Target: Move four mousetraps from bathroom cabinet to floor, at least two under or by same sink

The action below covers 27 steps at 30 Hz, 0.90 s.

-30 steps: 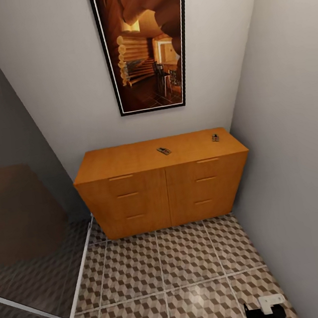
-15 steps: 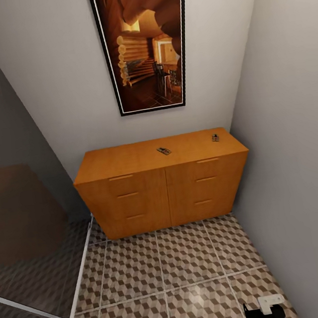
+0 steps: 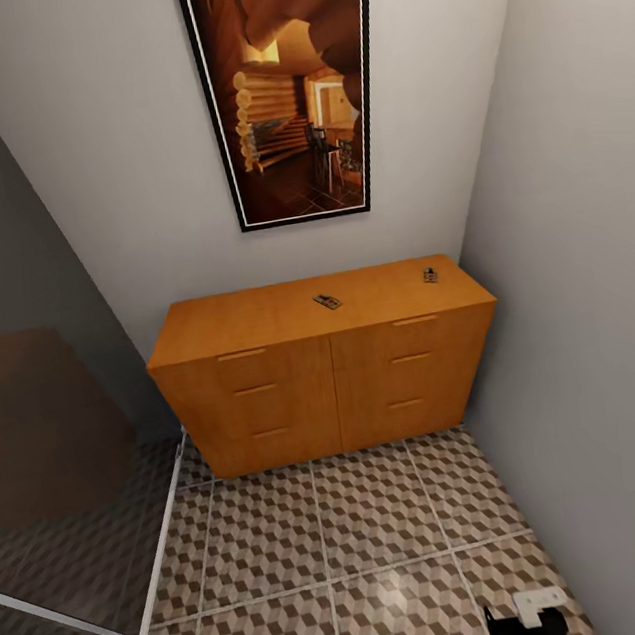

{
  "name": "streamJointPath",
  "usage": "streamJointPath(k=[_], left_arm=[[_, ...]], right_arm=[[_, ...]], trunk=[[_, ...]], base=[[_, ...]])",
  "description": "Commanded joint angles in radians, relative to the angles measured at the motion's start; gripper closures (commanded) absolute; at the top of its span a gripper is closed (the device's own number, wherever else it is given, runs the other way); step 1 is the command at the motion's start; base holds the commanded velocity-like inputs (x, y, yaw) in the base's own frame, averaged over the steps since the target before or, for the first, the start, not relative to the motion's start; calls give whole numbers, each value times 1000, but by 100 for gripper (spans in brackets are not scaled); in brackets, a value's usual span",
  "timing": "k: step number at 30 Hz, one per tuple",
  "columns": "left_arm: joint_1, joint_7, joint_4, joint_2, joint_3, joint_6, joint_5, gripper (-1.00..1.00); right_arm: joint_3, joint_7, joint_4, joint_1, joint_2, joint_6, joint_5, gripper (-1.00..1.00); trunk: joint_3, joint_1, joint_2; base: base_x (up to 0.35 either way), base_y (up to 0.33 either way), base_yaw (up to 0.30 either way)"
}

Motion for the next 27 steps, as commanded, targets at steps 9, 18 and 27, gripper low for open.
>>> streamJointPath(k=[9, 18, 27], left_arm=[[-2, 8, 4, -6, -8, -6, 0, -100], [-1, 8, 5, -7, -8, -6, -1, -100], [0, 8, 5, -8, -8, -5, -1, -100]], right_arm=[[8, -33, -52, -1, -3, 16, -6, -100], [7, -105, -399, -1, -17, 321, -4, -100], [6, -116, -822, -2, -47, 682, -4, -100]], trunk=[[-2, 1, -2], [-2, 1, -2], [-2, 1, -2]], base=[[0, 0, 0], [0, 0, 0], [0, 0, 0]])
